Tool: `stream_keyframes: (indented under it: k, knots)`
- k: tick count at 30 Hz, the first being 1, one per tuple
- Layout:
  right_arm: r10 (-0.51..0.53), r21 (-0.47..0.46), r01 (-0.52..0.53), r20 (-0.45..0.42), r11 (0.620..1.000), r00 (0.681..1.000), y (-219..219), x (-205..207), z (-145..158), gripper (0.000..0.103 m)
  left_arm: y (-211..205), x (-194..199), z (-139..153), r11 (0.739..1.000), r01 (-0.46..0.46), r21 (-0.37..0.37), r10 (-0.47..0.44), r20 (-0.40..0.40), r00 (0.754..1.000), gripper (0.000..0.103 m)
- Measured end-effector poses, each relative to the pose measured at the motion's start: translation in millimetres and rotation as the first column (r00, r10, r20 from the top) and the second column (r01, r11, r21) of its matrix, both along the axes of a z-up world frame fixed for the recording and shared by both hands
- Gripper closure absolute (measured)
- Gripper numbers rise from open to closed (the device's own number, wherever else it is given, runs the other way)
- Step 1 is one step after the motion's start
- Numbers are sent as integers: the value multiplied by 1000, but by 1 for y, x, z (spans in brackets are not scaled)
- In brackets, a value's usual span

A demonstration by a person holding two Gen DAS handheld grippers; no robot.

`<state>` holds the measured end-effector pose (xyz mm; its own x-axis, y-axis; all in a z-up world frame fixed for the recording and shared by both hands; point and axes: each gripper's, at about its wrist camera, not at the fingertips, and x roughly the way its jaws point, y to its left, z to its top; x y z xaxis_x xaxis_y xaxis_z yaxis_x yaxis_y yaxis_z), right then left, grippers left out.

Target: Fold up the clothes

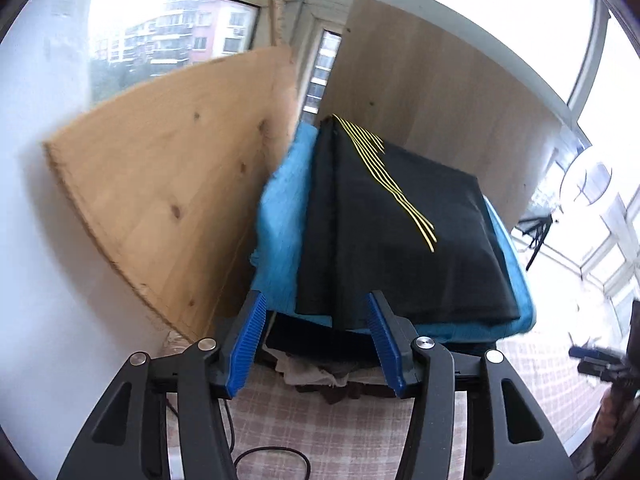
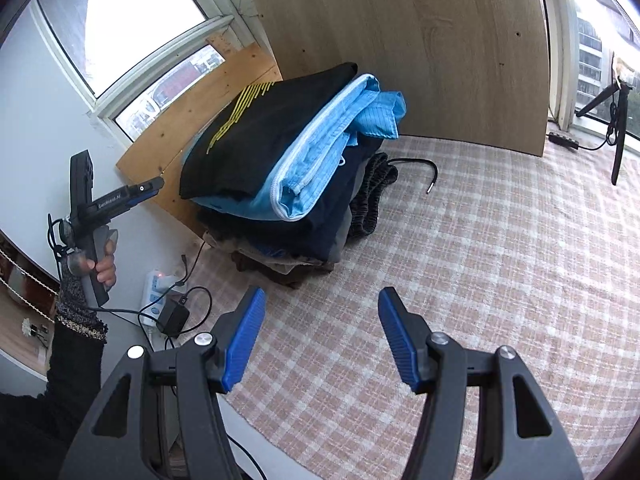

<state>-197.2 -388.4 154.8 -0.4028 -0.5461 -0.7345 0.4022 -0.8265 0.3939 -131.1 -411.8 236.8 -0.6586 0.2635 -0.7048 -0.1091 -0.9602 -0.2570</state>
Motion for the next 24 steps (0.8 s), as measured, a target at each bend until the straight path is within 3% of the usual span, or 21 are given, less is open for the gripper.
stream_keyframes:
  k: [9, 14, 20, 24]
  knots:
    - [23, 45, -24, 14, 999, 1000, -11, -23, -10, 45, 19, -7, -21, 999, 47, 24, -48, 36, 998, 56]
    - [25, 43, -26, 30, 999, 999, -12, -32, -17, 45, 22, -13, -26, 998, 48, 40, -50, 53, 997, 85]
    - [21, 35, -23, 57, 999, 998, -12, -34, -26, 45, 31, -9, -18, 999, 52, 4, -52, 28, 998, 101]
    - [26, 29, -28, 68, 999, 997, -13, -33, -30, 45, 26, -9, -6, 1000, 26, -3, -26, 3, 1000, 101]
